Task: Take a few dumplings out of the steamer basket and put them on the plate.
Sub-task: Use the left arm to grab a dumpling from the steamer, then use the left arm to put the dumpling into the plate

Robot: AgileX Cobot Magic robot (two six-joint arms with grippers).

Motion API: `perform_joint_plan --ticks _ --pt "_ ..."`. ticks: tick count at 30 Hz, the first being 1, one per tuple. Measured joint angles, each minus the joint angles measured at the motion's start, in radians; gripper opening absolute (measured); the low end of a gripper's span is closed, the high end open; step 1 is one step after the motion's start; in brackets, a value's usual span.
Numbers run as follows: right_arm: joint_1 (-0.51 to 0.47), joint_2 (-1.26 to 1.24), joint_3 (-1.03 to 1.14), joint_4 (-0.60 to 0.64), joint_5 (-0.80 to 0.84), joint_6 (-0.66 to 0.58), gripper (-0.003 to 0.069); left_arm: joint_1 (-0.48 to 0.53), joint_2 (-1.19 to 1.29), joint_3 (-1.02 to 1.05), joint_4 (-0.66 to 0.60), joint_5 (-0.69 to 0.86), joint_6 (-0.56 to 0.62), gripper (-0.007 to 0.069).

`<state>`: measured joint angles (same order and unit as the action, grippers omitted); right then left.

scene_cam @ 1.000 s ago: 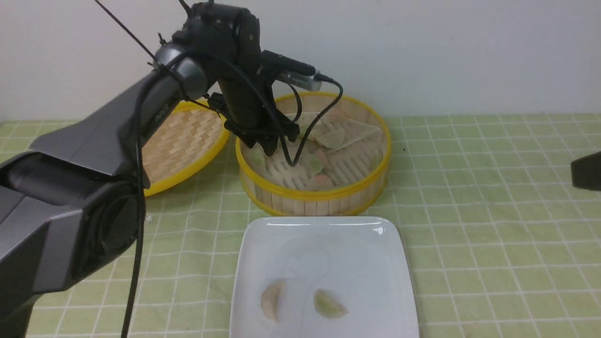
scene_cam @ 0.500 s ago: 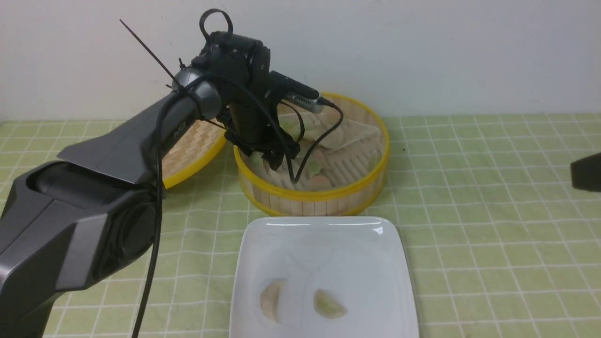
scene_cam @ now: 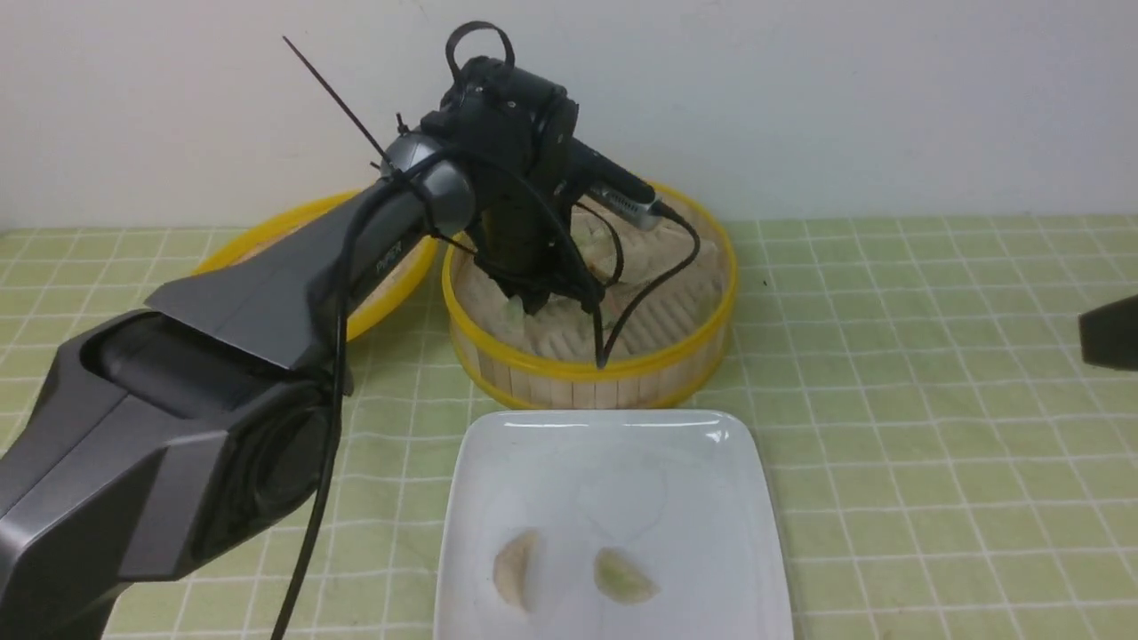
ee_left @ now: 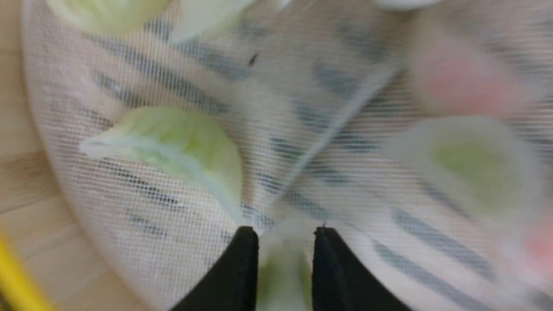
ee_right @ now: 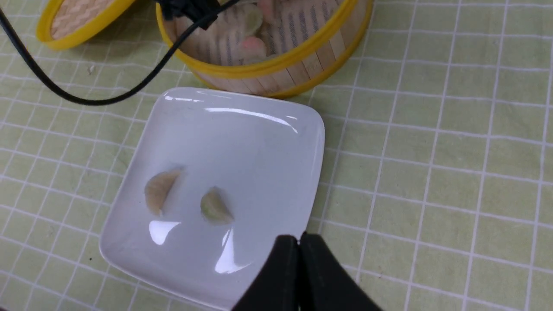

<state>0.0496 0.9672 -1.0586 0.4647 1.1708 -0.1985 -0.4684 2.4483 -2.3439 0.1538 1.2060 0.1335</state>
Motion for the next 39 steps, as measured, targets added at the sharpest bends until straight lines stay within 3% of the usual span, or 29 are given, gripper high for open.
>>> perform_joint_plan --ticks 6,10,16,21,27,30,35,39 --pt "0.0 0.0 0.0 0.005 0.028 0.0 -0.001 -0.004 -0.126 0.0 -0.002 0.026 0.0 0.0138" --pt "0.0 0.0 0.0 0.015 0.038 0.0 -0.001 -0.004 -0.233 0.046 -0.089 0.029 -0.01 0.0138" --pt "0.0 0.0 0.0 0.015 0.048 0.0 -0.001 -0.036 -0.435 0.365 -0.254 0.027 -0.025 0.0138" --pt "0.0 0.0 0.0 0.015 0.055 0.0 -0.001 -0.093 -0.451 0.624 -0.304 0.022 -0.018 0.0138" --pt "0.0 0.0 0.0 0.015 0.055 -0.006 -0.001 -0.114 -0.365 0.69 -0.303 -0.043 -0.025 0.0138" --pt "0.0 0.0 0.0 0.015 0.055 -0.009 -0.001 -0.114 -0.359 0.69 -0.3 -0.062 -0.026 0.0174" --pt "0.0 0.001 -0.004 0.041 0.043 -0.051 -0.001 -0.114 -0.359 0.655 -0.298 -0.033 -0.027 0.0375" --pt "0.0 0.038 -0.059 0.083 0.026 -0.069 -0.001 -0.114 -0.365 0.602 -0.267 -0.002 -0.031 0.04"
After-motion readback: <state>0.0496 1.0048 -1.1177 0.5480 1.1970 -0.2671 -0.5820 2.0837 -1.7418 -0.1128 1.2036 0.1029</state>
